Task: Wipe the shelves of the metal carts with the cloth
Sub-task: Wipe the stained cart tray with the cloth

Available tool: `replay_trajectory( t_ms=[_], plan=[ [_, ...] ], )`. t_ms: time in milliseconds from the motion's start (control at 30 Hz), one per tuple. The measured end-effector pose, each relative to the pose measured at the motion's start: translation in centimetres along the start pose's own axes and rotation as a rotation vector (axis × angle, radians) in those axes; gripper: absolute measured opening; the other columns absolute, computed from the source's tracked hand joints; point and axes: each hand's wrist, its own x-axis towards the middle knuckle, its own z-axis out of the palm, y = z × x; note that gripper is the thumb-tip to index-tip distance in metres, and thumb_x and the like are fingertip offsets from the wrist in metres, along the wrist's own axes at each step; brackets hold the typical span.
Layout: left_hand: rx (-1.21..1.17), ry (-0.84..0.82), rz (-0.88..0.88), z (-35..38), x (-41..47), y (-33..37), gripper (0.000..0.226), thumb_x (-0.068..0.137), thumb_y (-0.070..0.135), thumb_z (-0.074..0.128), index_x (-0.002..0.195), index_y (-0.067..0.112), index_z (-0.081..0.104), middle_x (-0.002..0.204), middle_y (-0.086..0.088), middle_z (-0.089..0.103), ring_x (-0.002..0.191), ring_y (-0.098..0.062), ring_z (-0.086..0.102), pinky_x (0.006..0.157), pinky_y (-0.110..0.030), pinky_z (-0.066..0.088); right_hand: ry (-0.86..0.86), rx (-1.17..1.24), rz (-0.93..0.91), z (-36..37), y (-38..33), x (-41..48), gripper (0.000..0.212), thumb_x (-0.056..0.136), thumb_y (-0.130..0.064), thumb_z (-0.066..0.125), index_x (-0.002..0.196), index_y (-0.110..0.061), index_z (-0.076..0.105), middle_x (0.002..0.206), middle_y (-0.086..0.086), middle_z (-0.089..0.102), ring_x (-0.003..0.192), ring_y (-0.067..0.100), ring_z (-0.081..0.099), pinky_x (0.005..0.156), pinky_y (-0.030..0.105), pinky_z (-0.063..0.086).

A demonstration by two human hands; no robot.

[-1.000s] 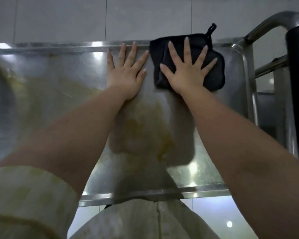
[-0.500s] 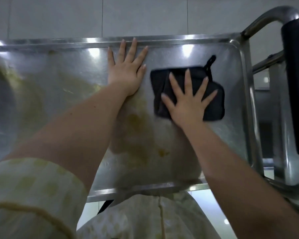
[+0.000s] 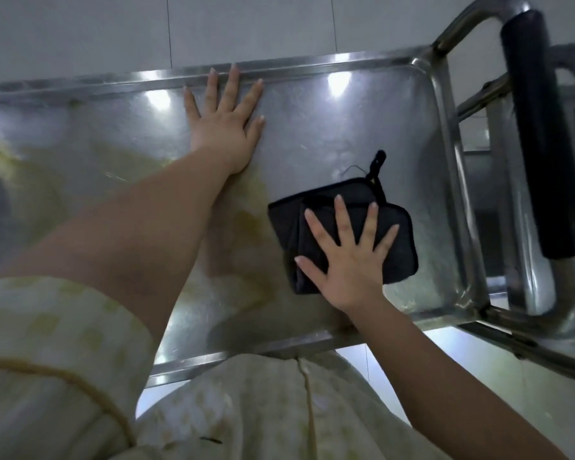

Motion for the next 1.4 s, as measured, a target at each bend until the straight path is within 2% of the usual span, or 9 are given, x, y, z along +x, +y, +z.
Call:
replay_trajectory(
  t_ms=[200,467,600,767,867,933,1067,1233,1400],
  plan=[
    [-0.164,0.064,0.049,-1.1,-6.5,1.3,0.053,0.104,0.042,0.013,0.156,0.03,0.012,0.165,0.0,0.001,0.151,-0.027,-0.006,0.116,-0.058,-0.011,-0.06,0.005,0.039,-0.8,-0.4,0.9,0.074,0.087,-0.081,0.015,0.152,-0.05,0.003,0.165,-0.001,0.001,0.145,0.05,-0.004,0.104,0.079,-0.001],
    [-0.091,-0.012,-0.098,5.3,-18.9,3.3,0.055,0.102,0.05,0.008,0.152,0.041,-0.013,0.159,0.009,-0.021,0.149,-0.025,-0.015,0.112,-0.063,-0.016,-0.071,0.001,0.062,-0.9,0.2,1.2,0.074,0.085,-0.082,0.016,0.15,-0.053,-0.003,0.165,-0.005,-0.007,0.146,0.047,-0.01,0.107,0.075,-0.007],
    [-0.077,0.064,-0.076,6.0,-18.6,3.3,0.054,0.101,0.052,0.01,0.153,0.044,-0.005,0.164,0.008,-0.008,0.15,-0.025,-0.008,0.112,-0.061,-0.018,-0.097,0.019,0.022,-1.2,2.8,0.8,0.071,0.086,-0.08,0.017,0.15,-0.055,-0.002,0.164,-0.012,-0.005,0.147,0.042,-0.011,0.11,0.072,-0.006],
    [-0.104,0.08,-0.073,6.0,-18.4,3.9,0.055,0.101,0.051,0.015,0.153,0.044,0.001,0.164,0.008,-0.002,0.151,-0.026,-0.004,0.112,-0.062,-0.013,-0.154,0.05,0.267,-1.9,9.6,0.5,0.073,0.081,-0.082,0.011,0.148,-0.056,-0.004,0.163,-0.014,-0.01,0.147,0.039,-0.014,0.111,0.07,-0.006],
    [-0.084,0.076,-0.076,6.0,-18.3,4.4,0.055,0.1,0.051,0.012,0.153,0.044,-0.001,0.164,0.008,-0.005,0.151,-0.026,-0.006,0.112,-0.063,-0.014,-0.142,0.125,0.438,-1.8,7.3,0.6,0.078,0.077,-0.083,0.008,0.149,-0.054,-0.004,0.163,-0.013,-0.014,0.146,0.042,-0.017,0.11,0.071,-0.005],
    [-0.072,0.068,-0.082,5.9,-18.3,4.4,0.054,0.1,0.05,0.009,0.152,0.045,-0.004,0.164,0.008,-0.007,0.151,-0.026,-0.007,0.113,-0.064,-0.013,-0.145,0.133,0.364,-1.4,3.3,-0.2,0.078,0.079,-0.082,0.009,0.149,-0.053,-0.006,0.162,-0.012,-0.016,0.145,0.045,-0.017,0.108,0.072,-0.007],
    [-0.055,0.07,-0.079,5.7,-18.6,4.4,0.056,0.098,0.048,0.007,0.153,0.045,-0.004,0.164,0.008,-0.007,0.151,-0.025,-0.008,0.114,-0.063,-0.01,-0.121,0.038,-0.014,-0.2,-2.0,-4.3,0.07,0.088,-0.078,0.013,0.151,-0.051,0.002,0.164,-0.008,-0.004,0.146,0.047,-0.007,0.109,0.073,-0.006],
    [-0.071,0.059,-0.09,5.7,-18.5,4.4,0.054,0.099,0.049,0.009,0.152,0.046,-0.002,0.164,0.01,-0.008,0.15,-0.023,-0.01,0.114,-0.061,-0.012,-0.092,0.054,0.084,-0.1,6.6,-4.2,0.071,0.082,-0.083,0.017,0.147,-0.059,-0.003,0.163,-0.017,-0.005,0.148,0.039,-0.01,0.111,0.07,-0.008],
    [-0.05,0.062,-0.089,5.8,-18.4,4.7,0.054,0.099,0.05,0.009,0.152,0.046,-0.002,0.164,0.009,-0.006,0.151,-0.024,-0.007,0.112,-0.061,-0.012,-0.18,0.01,0.328,-0.7,13.4,-5.0,0.075,0.078,-0.084,-0.004,0.147,-0.055,-0.011,0.161,-0.015,-0.019,0.146,0.042,-0.016,0.11,0.072,-0.005]
  ],
)
